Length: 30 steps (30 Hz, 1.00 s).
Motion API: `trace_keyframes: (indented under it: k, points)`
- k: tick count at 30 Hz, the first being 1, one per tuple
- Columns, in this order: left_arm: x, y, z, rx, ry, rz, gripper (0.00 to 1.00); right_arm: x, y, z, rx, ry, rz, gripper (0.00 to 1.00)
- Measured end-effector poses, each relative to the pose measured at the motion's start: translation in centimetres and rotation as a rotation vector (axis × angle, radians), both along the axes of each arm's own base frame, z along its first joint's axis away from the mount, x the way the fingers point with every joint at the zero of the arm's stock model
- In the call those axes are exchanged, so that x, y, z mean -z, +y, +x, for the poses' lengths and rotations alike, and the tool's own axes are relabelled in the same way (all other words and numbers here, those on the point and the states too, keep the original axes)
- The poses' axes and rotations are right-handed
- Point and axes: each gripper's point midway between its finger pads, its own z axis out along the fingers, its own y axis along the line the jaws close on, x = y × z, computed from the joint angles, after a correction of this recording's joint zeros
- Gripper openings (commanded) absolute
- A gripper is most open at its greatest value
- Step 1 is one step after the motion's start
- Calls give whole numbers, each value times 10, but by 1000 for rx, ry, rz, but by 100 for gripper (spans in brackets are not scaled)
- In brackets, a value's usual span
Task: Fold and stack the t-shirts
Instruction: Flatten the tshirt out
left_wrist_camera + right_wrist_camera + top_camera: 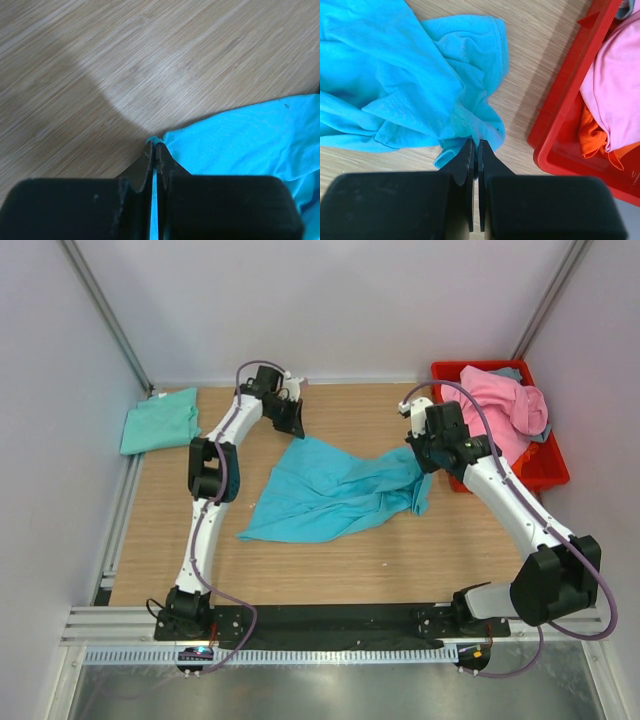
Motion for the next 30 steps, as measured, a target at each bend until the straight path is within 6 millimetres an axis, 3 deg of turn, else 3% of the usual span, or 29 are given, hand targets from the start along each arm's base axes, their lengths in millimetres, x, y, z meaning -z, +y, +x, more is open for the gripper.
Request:
trace_keyframes:
  k: [5,10,13,17,19,21,24,30]
  points:
    - [-2,4,-13,10,38,-25,0,0,-2,1,5,-1,0,1]
    - [-16,29,-62,-21,125,-31,0,-1,-2,2,9,-9,-2,1]
    - [-63,46,-86,-38,84,-39,0,-2,-3,2,10,-11,-4,1]
    - [-172,56,-101,-39,-158,-85,0,-12,-2,6,6,-30,-1,1]
    - [-228,60,-117,-28,-290,-107,0,-22,0,9,2,-48,9,1]
    - [-267,64,-136,-19,-388,-121,0,-29,2,12,-1,-65,17,1]
    - [-295,74,-169,-20,-465,-126,0,-33,2,12,-2,-74,22,2]
    - [-292,98,-207,-68,-486,-70,0,-41,4,8,-30,-93,28,1]
